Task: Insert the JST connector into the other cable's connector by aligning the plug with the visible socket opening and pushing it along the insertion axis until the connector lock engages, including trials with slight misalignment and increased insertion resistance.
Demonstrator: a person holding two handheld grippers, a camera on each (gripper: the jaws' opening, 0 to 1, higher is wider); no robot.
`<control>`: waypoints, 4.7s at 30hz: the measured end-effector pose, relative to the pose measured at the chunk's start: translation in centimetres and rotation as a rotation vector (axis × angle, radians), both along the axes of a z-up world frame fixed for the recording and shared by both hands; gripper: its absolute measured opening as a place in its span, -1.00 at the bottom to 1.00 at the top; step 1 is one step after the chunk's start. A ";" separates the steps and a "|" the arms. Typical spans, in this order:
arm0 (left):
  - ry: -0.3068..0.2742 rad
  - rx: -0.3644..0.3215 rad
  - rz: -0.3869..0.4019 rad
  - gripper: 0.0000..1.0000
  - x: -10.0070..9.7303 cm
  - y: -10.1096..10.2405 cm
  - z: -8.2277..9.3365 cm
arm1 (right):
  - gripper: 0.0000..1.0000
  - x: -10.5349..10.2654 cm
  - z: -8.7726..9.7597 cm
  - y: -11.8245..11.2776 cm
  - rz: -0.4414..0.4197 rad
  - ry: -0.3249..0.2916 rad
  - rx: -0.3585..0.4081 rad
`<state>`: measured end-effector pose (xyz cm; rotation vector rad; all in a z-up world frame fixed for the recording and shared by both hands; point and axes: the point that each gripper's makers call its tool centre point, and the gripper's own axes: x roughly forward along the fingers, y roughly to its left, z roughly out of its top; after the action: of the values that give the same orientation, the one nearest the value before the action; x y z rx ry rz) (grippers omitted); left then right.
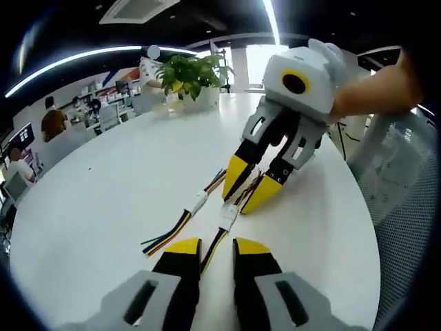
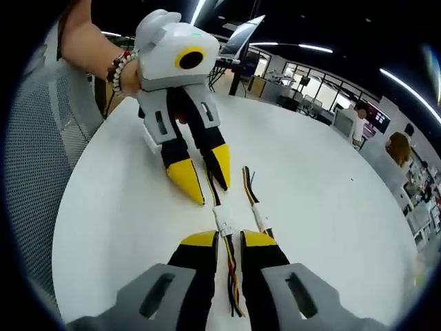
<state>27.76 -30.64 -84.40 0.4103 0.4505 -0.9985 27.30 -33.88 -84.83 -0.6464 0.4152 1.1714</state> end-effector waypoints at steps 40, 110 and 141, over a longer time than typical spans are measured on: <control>0.060 -0.184 0.154 -0.01 0.1 0.5 4.8 | -0.23 0.5 4.2 -2.2 -0.224 0.103 0.155; 0.080 -0.263 0.368 0.35 -14.1 12.3 9.4 | 0.23 -11.3 10.4 -14.6 -0.650 0.147 0.448; 0.214 -0.460 0.557 0.50 -14.6 13.5 7.7 | 0.24 -12.2 8.8 -15.9 -0.806 0.240 0.546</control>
<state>13.17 -17.17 -76.74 -0.2347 0.4748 -0.5735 15.13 -49.77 -76.05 0.1535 0.4691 0.5350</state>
